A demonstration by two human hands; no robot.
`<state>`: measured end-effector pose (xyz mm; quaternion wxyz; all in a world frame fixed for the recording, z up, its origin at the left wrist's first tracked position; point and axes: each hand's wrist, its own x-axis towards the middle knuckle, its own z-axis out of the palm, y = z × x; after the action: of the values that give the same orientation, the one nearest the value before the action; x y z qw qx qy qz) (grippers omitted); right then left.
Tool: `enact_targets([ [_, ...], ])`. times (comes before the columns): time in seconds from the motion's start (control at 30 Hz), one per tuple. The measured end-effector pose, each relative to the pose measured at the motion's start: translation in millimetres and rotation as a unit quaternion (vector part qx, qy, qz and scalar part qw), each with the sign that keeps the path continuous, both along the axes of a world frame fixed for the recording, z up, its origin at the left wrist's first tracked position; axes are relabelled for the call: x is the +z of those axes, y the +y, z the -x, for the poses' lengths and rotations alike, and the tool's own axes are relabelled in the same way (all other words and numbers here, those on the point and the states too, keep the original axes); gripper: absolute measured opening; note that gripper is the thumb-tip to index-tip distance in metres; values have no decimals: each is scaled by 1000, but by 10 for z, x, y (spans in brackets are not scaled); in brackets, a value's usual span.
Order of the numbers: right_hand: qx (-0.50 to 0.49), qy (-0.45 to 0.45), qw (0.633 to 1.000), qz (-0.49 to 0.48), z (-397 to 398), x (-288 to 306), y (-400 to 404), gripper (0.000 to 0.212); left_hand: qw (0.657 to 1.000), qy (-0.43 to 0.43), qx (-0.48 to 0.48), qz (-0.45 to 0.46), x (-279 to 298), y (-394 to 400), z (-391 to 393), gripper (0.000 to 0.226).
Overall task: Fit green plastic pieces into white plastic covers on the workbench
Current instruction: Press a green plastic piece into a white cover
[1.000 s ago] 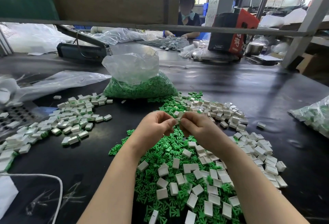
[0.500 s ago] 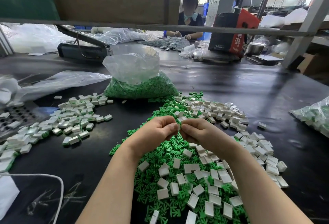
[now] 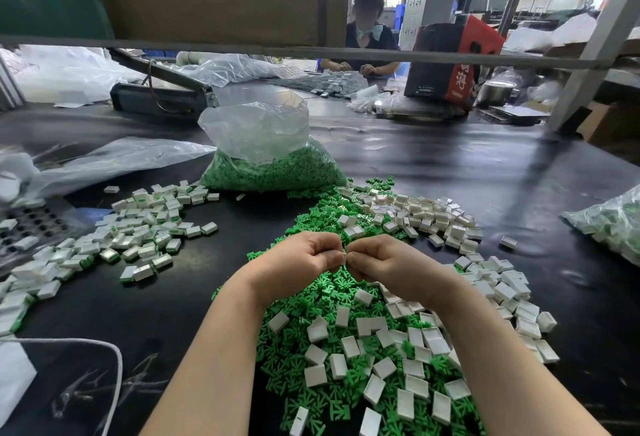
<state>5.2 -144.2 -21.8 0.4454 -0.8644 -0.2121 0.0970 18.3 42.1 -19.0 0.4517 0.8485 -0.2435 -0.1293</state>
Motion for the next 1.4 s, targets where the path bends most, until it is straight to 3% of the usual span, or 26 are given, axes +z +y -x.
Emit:
enact_targets([
  [0.33,-15,2,999,-48,5,-7,15,32,998,13,46,49,15,-1,10,22],
  [0.63,1,43,991,-130,17,-18,-31,33,988,-22,88,124,61,44,14,7],
  [0.83,0,215,931,-295,-2,-99,45,60,967,-10,113,228,89,-60,19,7],
  [1.03,9,247,850,-465,7,-82,245,53,941,15,124,314,89,-134,29,9],
  [1.23,-21,226,829,-510,45,-38,282,40,926,27,119,357,87,-184,39,15],
  [1.4,-28,208,836,-507,60,-24,314,37,928,14,110,355,99,-175,52,11],
])
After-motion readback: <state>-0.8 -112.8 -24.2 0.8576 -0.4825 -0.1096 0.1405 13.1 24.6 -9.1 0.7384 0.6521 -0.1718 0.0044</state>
